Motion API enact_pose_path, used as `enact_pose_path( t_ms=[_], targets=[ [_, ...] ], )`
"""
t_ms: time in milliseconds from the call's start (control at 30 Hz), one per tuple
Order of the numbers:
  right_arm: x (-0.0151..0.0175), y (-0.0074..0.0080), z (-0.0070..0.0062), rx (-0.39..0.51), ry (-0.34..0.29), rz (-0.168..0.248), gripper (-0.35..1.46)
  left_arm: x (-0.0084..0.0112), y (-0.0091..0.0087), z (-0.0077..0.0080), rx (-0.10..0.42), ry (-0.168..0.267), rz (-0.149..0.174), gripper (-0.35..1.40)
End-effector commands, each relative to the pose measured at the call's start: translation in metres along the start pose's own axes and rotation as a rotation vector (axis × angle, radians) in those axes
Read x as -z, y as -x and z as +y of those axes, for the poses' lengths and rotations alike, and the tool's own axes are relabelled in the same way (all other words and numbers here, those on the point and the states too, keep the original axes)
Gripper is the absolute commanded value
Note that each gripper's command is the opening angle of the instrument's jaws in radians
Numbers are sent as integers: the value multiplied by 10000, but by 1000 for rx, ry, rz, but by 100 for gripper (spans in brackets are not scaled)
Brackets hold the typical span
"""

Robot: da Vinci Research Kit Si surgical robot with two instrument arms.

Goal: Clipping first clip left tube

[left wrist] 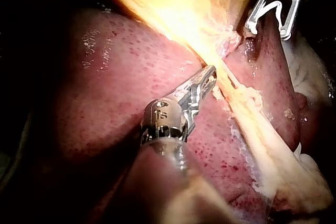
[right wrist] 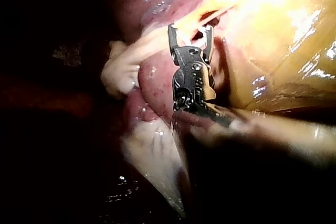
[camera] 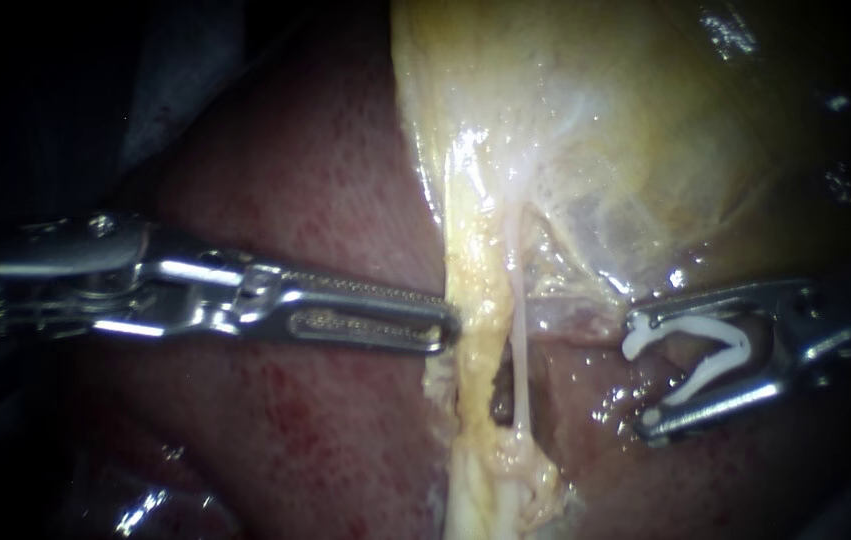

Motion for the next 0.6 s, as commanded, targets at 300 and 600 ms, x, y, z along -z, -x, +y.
enact_pose_path(
  t_ms=[300, 600],
  targets=[
    [-5, -4, -5, -2, 2, 0, 53, 13, 1, -8, 1, -10, 3, -35],
    [-16, -10, -6, -4, 9, 2, 53, 40, -3, -17, 1, -21, 7, -35]
  ],
)
